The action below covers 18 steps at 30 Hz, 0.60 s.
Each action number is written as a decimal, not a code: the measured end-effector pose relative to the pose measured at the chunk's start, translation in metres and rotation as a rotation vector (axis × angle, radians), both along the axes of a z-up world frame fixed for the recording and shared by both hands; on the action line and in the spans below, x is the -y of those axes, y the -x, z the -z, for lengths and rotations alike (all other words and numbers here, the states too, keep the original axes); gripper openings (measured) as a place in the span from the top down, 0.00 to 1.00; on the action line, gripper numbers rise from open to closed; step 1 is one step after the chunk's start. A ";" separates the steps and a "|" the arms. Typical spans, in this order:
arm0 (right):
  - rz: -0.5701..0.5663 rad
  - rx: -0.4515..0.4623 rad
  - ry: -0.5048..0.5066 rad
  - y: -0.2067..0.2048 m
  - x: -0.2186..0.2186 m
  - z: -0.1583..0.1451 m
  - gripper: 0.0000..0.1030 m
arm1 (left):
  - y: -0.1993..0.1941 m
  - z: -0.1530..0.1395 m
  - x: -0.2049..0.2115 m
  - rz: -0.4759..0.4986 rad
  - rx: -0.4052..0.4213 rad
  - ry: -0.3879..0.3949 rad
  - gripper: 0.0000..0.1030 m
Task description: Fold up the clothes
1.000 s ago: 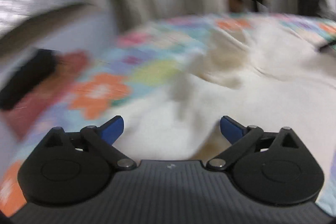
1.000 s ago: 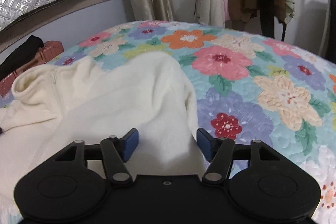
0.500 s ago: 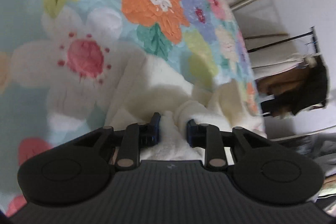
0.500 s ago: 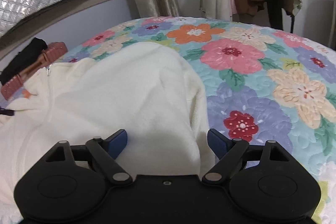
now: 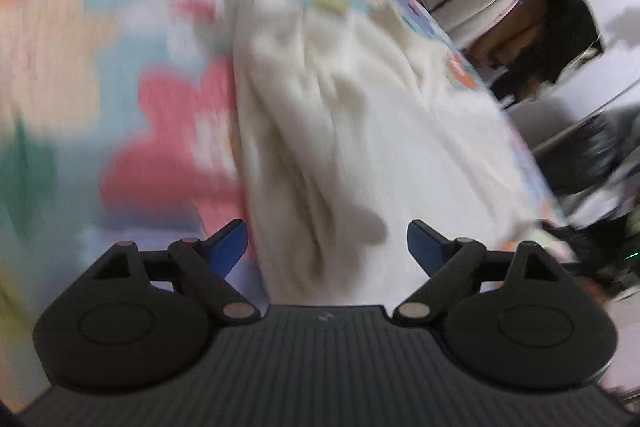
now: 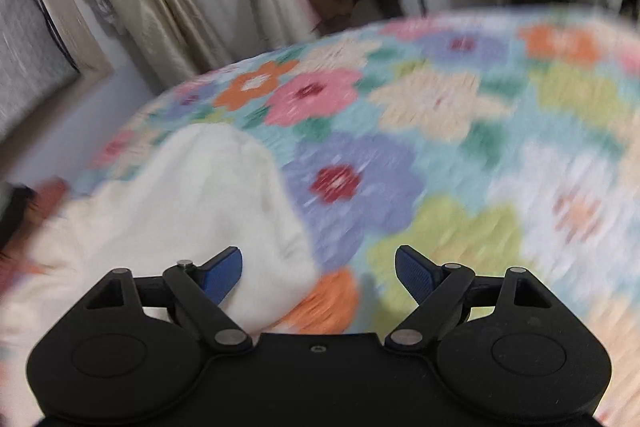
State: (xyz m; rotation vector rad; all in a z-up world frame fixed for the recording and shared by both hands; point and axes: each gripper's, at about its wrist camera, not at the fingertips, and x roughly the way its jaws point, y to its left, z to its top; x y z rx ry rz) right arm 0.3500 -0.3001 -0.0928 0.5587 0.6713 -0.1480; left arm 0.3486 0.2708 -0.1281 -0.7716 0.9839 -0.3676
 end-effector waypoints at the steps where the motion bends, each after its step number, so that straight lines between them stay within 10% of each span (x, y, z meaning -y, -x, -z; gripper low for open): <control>1: -0.022 0.009 -0.081 0.003 0.003 0.005 0.15 | 0.008 0.006 -0.003 -0.022 -0.029 0.079 0.15; 7: -0.126 0.033 -0.453 -0.003 -0.010 0.047 0.15 | 0.034 0.044 -0.003 -0.152 -0.182 0.340 0.15; 11: -0.061 0.040 -0.420 -0.019 -0.021 0.063 0.15 | 0.031 0.067 0.019 -0.211 -0.303 0.489 0.15; 18: 0.037 0.088 -0.281 -0.052 -0.027 0.062 0.19 | -0.002 0.061 0.022 -0.461 -0.125 0.390 0.15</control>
